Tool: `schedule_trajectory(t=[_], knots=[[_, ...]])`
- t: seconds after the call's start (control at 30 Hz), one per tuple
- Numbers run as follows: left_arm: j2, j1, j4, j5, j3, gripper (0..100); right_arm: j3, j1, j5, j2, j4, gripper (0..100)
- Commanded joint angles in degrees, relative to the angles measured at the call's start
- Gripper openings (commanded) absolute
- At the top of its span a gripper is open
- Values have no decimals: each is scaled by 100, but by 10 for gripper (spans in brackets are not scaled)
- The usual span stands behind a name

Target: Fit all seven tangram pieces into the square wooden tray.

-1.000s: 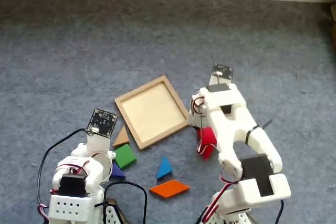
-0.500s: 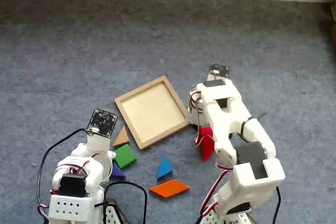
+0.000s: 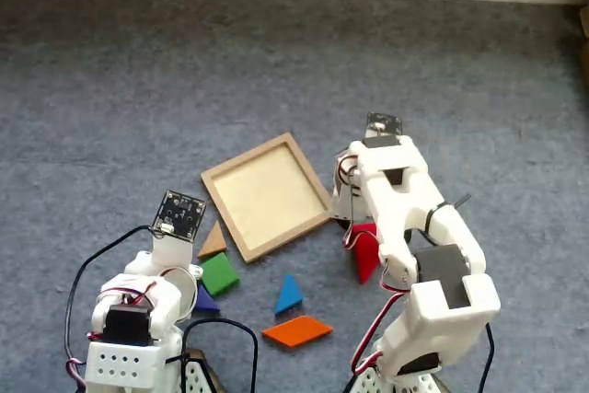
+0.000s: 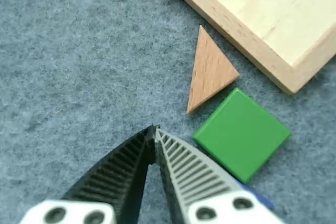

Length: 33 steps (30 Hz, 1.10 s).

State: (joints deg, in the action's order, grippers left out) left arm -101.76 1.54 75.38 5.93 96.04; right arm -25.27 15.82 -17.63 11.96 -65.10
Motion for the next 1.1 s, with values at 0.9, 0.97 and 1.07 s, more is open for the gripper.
schedule_trajectory(t=[0.9, 0.97, 1.07], knots=[[-224, -66, 18, 53, 110, 5, -356, -154, 1899, -2053, -374, 170], [-224, -66, 18, 53, 110, 5, -567, -145, 2215, -2290, -409, 170], [-224, -66, 18, 53, 110, 5, -831, -127, 2760, -2677, -743, 170]])
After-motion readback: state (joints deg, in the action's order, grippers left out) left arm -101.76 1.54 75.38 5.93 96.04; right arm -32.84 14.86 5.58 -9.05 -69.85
